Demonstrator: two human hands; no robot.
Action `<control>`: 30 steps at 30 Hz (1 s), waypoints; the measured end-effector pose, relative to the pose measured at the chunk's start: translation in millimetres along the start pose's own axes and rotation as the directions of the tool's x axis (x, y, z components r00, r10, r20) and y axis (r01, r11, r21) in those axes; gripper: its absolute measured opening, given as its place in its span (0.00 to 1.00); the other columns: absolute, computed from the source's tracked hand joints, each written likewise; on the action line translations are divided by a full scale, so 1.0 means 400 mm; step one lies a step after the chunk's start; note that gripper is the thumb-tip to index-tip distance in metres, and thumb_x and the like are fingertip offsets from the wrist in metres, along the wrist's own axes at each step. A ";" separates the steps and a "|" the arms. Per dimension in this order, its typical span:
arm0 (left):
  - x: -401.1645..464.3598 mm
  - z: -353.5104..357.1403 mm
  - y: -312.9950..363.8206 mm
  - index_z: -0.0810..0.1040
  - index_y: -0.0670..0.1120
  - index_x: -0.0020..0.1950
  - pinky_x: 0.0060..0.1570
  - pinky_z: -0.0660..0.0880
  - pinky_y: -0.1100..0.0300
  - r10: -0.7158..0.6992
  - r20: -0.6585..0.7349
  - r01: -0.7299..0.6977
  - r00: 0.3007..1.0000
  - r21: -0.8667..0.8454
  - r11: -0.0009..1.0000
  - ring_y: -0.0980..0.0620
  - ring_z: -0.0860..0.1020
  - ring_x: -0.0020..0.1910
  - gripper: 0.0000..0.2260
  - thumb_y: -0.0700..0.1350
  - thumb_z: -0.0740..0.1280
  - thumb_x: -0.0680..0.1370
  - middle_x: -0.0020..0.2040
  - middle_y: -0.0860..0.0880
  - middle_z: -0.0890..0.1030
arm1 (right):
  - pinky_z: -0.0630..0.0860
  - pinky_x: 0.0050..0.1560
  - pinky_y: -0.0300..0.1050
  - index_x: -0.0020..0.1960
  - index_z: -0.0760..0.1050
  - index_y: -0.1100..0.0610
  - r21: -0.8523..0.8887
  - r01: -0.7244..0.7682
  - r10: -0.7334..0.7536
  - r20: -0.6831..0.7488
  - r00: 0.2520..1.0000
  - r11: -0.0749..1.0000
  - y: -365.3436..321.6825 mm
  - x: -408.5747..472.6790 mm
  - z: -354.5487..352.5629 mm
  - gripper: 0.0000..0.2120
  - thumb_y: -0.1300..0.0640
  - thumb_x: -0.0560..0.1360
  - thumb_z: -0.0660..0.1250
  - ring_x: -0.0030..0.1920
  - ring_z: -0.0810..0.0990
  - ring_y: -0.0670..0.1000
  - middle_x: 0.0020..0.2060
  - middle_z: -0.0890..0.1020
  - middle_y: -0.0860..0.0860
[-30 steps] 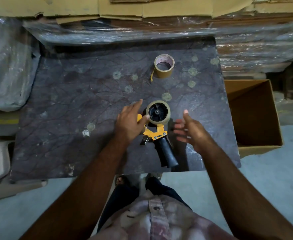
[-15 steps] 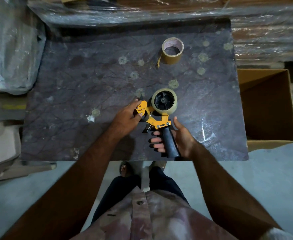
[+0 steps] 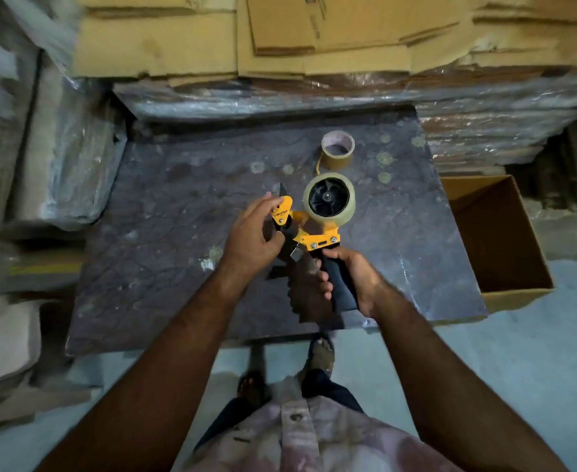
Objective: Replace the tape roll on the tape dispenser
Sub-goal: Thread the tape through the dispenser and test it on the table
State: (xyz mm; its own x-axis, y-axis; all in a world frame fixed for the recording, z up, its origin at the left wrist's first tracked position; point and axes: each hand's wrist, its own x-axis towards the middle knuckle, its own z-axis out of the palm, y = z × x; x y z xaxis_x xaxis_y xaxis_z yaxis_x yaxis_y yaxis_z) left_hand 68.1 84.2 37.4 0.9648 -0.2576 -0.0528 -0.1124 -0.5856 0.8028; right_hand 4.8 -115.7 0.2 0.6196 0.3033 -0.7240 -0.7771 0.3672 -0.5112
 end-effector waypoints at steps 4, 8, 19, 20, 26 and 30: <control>0.006 -0.110 0.100 0.72 0.53 0.74 0.73 0.64 0.38 0.156 -0.069 -0.144 0.985 0.152 0.978 0.43 0.65 0.77 0.31 0.53 0.71 0.71 0.80 0.47 0.65 | 0.70 0.26 0.42 0.37 0.75 0.57 -0.042 0.162 -0.164 -0.038 0.986 0.986 -0.040 -0.080 0.124 0.15 0.50 0.78 0.60 0.25 0.69 0.51 0.27 0.72 0.52; 0.034 -0.197 0.177 0.69 0.57 0.72 0.70 0.60 0.34 0.166 -0.052 -0.132 0.985 0.396 0.909 0.45 0.55 0.81 0.34 0.61 0.74 0.69 0.83 0.49 0.55 | 0.70 0.25 0.42 0.37 0.75 0.57 -0.035 0.280 -0.282 -0.076 0.956 0.959 -0.053 -0.148 0.239 0.15 0.51 0.79 0.60 0.24 0.70 0.51 0.27 0.73 0.52; 0.009 -0.286 0.341 0.80 0.58 0.39 0.69 0.57 0.40 0.371 -0.143 -0.294 0.918 0.382 0.876 0.50 0.49 0.82 0.07 0.54 0.78 0.68 0.84 0.51 0.54 | 0.69 0.24 0.43 0.40 0.73 0.58 -0.023 0.498 -0.496 -0.134 0.858 0.867 -0.042 -0.313 0.408 0.13 0.51 0.79 0.61 0.25 0.70 0.51 0.28 0.73 0.53; 0.005 -0.286 0.347 0.80 0.56 0.37 0.67 0.58 0.41 0.407 -0.164 -0.322 0.899 0.385 0.865 0.51 0.50 0.82 0.06 0.51 0.77 0.69 0.83 0.52 0.56 | 0.69 0.25 0.43 0.40 0.73 0.58 -0.025 0.511 -0.509 -0.143 0.849 0.859 -0.044 -0.328 0.411 0.13 0.52 0.79 0.61 0.25 0.69 0.51 0.28 0.73 0.53; -0.022 -0.283 0.395 0.84 0.55 0.39 0.68 0.59 0.39 0.554 -0.204 -0.451 0.807 0.393 0.801 0.52 0.55 0.81 0.02 0.51 0.76 0.70 0.81 0.54 0.62 | 0.68 0.24 0.42 0.39 0.75 0.59 0.037 0.547 -0.535 -0.163 0.829 0.836 -0.055 -0.394 0.404 0.13 0.52 0.77 0.61 0.25 0.68 0.51 0.29 0.72 0.53; -0.027 -0.274 0.417 0.85 0.55 0.39 0.63 0.57 0.46 0.705 -0.191 -0.581 0.683 0.444 0.683 0.52 0.60 0.75 0.02 0.51 0.76 0.70 0.76 0.53 0.69 | 0.68 0.24 0.41 0.39 0.75 0.58 0.075 0.539 -0.521 -0.179 0.835 0.839 -0.087 -0.433 0.373 0.12 0.51 0.74 0.62 0.24 0.68 0.50 0.29 0.72 0.53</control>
State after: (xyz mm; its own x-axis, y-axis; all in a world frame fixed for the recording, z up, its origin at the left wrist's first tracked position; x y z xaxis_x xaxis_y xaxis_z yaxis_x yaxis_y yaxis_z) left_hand 65.0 73.4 236.9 0.6250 -0.4421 0.6433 -0.7425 -0.5911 0.3152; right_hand -59.0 -49.6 212.6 0.9019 -0.0955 -0.4213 -0.3096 0.5372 -0.7846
